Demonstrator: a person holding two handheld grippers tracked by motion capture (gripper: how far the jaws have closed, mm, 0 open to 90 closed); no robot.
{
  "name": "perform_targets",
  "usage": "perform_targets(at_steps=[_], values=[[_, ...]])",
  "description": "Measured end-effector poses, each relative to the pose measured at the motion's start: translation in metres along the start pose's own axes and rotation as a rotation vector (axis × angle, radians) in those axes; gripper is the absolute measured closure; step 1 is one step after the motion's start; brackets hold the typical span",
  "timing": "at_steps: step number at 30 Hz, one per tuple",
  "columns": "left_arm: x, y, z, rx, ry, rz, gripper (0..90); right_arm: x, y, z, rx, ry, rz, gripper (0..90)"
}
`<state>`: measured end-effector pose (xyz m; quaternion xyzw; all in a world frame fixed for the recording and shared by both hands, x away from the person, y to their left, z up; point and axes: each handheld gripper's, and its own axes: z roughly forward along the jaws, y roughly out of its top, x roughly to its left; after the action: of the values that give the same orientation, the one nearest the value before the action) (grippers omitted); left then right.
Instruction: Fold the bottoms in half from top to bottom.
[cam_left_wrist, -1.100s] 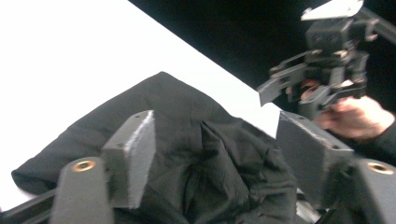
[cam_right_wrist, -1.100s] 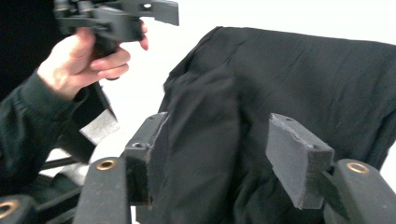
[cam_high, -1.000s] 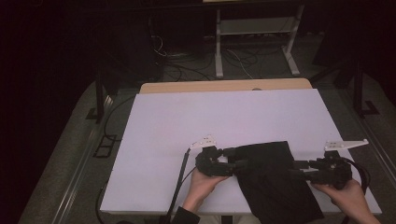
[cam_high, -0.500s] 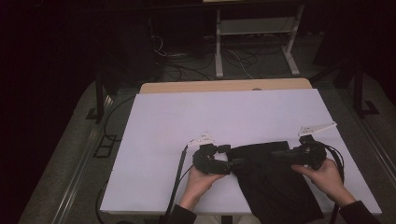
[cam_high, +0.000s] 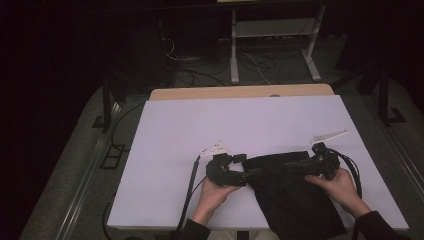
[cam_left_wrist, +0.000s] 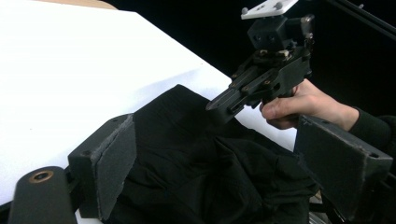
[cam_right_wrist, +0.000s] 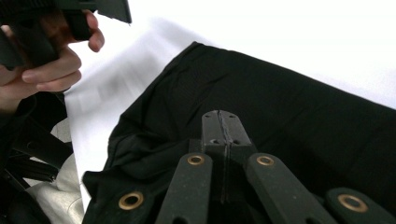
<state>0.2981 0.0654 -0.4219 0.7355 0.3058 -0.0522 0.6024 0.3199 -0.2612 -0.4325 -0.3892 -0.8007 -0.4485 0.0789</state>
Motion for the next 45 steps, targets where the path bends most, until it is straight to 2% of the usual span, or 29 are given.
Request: perform_targets(at_steps=[11,14,24,30,45], values=[[0.001,-0.003,0.001,0.001,-0.001,-0.005,13.2,-0.008,-0.002,0.014,0.026,-0.018,0.091,88.7],[0.001,-0.003,0.0,-0.002,-0.001,-0.008,13.2,-0.01,-0.002,0.018,0.048,-0.011,0.111,88.7],[0.0,-0.005,0.002,0.008,-0.013,-0.013,13.2,-0.004,-0.002,0.028,0.119,0.045,0.101,88.8],[-0.002,-0.005,0.001,0.006,-0.012,-0.01,13.3,0.007,-0.005,0.029,0.14,0.09,0.109,88.7],[0.003,-0.007,-0.003,0.006,0.003,-0.032,13.3,0.037,-0.022,0.024,0.186,0.197,0.073,88.7]])
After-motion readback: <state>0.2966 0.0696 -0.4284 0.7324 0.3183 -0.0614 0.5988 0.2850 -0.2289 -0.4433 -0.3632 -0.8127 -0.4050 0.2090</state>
